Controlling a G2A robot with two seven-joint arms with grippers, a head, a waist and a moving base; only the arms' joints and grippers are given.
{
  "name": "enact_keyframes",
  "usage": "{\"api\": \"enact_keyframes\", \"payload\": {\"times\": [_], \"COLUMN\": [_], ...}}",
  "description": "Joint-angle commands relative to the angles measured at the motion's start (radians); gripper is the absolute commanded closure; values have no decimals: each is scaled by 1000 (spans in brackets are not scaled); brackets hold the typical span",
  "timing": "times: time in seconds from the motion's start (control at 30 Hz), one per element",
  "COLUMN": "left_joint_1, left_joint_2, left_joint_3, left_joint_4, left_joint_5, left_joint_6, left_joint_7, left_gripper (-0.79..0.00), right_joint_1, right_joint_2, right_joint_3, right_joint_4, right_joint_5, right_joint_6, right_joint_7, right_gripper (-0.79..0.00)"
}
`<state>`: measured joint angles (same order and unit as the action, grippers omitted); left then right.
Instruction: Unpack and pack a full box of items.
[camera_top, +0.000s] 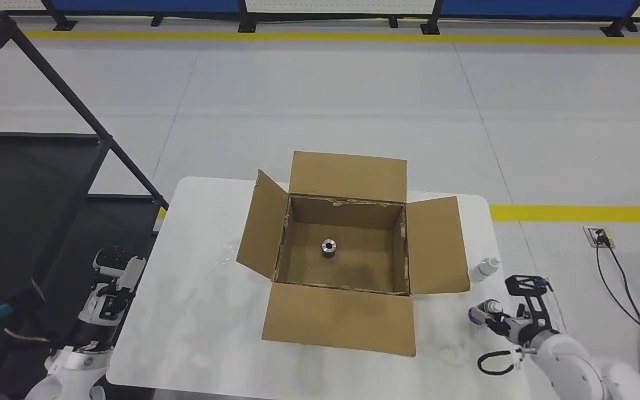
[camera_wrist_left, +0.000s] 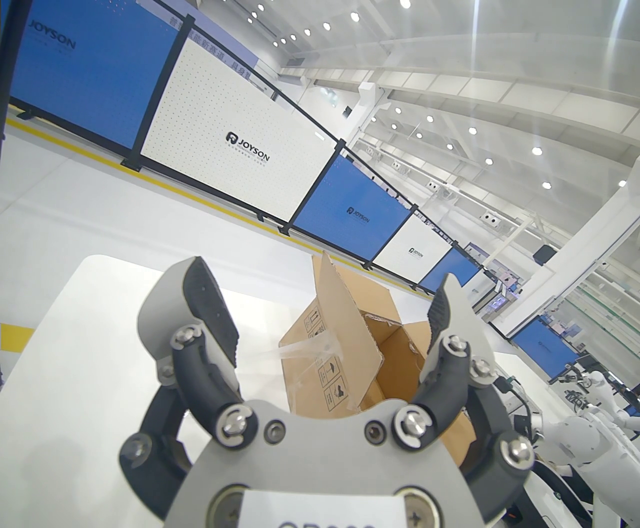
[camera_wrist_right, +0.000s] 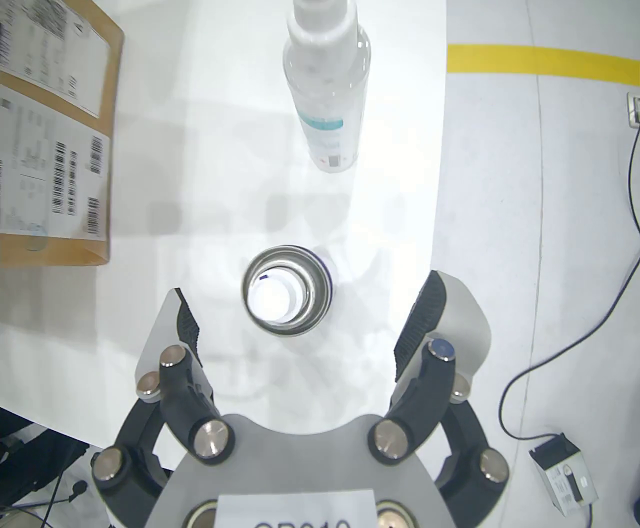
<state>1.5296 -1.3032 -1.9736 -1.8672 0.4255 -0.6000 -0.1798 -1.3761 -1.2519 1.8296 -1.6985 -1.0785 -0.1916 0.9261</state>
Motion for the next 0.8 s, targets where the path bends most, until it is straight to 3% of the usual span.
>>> {"api": "enact_keyframes", "payload": {"times": [0.0,0.3,0.5,0.77], "left_joint_1": [0,0,0,0], "left_joint_2": [0,0,0,0], "left_joint_3": [0,0,0,0], "left_joint_4": [0,0,0,0], "left_joint_5": [0,0,0,0], "left_joint_6": [0,0,0,0], "left_joint_7": [0,0,0,0], "left_gripper": [-785,-785,-785,-785], "right_joint_1": [24,46,10,-147], "right_joint_2": [3,18,21,0], "right_joint_3": [-5,-21,-7,41], "right_joint_4": [24,34,-38,-334], "right_joint_5": [0,-12,22,209], "right_joint_6": [-5,-13,4,166], "right_joint_7": [13,60,14,-285], "right_gripper": [0,0,0,0]}}
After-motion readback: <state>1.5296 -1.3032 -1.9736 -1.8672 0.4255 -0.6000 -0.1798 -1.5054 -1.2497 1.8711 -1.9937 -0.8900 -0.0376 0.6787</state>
